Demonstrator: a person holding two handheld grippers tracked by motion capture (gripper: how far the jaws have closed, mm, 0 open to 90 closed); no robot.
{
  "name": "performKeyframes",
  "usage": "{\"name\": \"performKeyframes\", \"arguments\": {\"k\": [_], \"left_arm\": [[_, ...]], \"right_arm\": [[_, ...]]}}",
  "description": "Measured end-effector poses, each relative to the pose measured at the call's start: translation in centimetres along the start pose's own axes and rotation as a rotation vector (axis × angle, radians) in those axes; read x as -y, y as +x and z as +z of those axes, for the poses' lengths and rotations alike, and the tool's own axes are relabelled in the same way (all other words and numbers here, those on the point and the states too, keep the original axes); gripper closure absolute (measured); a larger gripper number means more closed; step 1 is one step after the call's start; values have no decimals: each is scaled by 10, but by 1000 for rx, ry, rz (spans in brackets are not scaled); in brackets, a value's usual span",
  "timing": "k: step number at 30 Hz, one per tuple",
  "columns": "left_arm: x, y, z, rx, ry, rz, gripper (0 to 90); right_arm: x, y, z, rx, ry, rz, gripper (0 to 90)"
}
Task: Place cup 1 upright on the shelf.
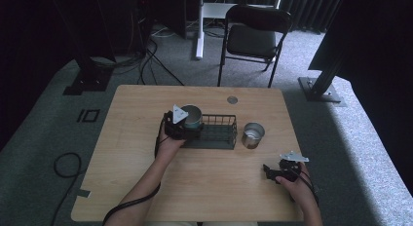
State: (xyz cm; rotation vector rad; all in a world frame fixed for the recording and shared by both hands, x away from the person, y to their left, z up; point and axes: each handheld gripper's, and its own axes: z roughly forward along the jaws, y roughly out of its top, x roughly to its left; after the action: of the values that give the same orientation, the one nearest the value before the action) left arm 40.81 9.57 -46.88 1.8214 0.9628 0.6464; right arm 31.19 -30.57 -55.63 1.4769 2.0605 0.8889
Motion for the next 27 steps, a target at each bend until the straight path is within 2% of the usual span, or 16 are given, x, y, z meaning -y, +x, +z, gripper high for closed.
{"name": "performKeyframes", "arguments": {"k": [14,21,23,27], "left_arm": [[4,8,-19,-20,-14,11,3],[6,9,-24,11,6,17,3],[6,9,-27,2,-1,24,3],[8,10,-32,14,5,21,3]], "right_arm": [[0,0,0,0,0,-1,113],[0,0,0,0,0,-2,114],[0,0,0,0,0,1,114],[0,0,0,0,0,1,113]]}}
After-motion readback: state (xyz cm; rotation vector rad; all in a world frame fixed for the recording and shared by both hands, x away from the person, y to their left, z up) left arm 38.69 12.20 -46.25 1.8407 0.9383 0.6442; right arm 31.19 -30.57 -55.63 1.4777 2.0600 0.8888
